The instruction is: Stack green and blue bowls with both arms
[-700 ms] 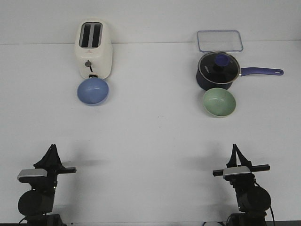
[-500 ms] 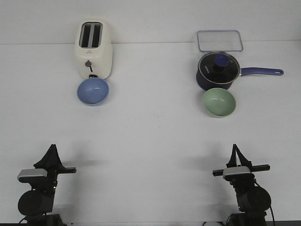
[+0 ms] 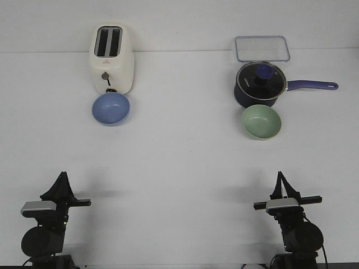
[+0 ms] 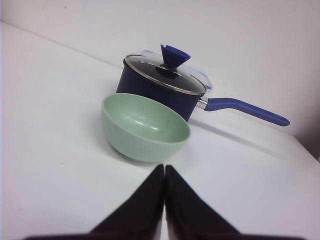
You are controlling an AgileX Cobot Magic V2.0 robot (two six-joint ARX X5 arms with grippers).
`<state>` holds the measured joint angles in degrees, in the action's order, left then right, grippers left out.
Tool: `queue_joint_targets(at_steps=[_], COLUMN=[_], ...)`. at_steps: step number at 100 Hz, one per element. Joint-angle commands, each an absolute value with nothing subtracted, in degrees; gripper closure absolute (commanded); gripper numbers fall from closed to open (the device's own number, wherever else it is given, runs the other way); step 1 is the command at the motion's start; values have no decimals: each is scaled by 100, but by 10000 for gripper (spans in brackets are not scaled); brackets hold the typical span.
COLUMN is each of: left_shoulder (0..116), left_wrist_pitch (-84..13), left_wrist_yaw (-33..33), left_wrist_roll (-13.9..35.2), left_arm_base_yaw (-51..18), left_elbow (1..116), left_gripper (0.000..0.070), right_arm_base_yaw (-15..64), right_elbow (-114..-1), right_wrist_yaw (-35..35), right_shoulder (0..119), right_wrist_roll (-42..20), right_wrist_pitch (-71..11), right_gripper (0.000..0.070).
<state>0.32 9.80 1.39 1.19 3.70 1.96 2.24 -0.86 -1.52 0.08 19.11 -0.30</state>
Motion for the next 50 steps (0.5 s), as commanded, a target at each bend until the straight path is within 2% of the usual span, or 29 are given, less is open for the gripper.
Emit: queue_joint_targets(at_steps=[1, 15, 22, 50], left_shoulder=[27, 27, 27, 27], left_wrist_pitch=[1039, 1039, 1039, 1039], left_wrist_yaw=[134, 134, 134, 134], left_wrist_roll=[156, 156, 156, 156], left_arm_base_yaw=[379, 379, 379, 379], left_elbow=[80, 80, 80, 80], left_gripper=[685, 685, 685, 685], right_arm_base_yaw=[228, 228, 228, 224], right_elbow=[-75, -75, -75, -75], right_wrist_yaw=[-150, -152, -115, -167], right_shoulder=[8, 8, 8, 8], right_wrist_roll=[1927, 1922, 1686, 25], right_wrist_pitch=[106, 132, 145, 158], right_gripper=[700, 700, 700, 700])
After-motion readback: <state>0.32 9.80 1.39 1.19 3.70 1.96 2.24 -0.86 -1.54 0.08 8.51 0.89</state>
